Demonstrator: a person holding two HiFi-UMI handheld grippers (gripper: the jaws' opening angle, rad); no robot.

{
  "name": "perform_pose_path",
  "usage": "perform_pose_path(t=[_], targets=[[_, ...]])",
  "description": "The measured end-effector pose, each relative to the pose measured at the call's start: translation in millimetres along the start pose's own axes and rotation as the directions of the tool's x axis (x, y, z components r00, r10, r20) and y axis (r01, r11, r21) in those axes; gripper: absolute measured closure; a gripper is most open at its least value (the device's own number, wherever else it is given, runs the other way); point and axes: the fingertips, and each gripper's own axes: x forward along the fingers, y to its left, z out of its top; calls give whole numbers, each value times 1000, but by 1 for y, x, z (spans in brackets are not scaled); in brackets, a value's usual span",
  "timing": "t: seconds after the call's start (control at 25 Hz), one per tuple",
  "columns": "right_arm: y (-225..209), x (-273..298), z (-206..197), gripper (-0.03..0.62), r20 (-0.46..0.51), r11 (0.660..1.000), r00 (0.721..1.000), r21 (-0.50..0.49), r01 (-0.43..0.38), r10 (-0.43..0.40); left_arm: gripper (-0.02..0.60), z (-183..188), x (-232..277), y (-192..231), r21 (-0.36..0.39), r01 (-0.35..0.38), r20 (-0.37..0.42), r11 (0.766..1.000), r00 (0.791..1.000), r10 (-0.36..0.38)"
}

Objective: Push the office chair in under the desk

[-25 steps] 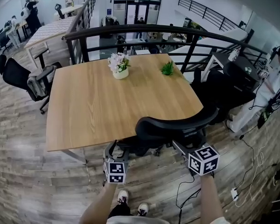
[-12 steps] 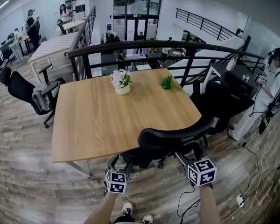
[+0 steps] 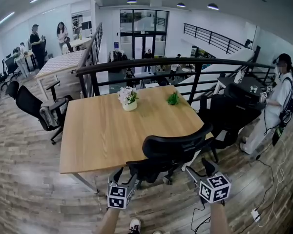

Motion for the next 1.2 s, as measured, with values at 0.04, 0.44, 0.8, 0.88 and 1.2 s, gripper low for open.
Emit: perform_pose_path(t=[0.04,0.44,0.8,0.88,1.2], targets=[[3,-6,4,244,9,1000,1000,-2,-5,5,288,10,-6,-2,-15,5,10,1000,1000,-5],[40,-64,30,335,75,998,996,4,-58,58,325,102,-79,-26,-35,48,156,998,987,-42],[67,-92,63,479,141,996,986,-32,-88,92,462,159,-127,-53,86,61,241,994,967,-80],[74,-95,74,551,162,994,981,-42,-100,105,525,171,-133,-60,116,65,245,991,965,-91],[101,-90,96,574,175,986,974,-108,-124,142,565,191,-139,-71,134,101,259,986,957,-133]])
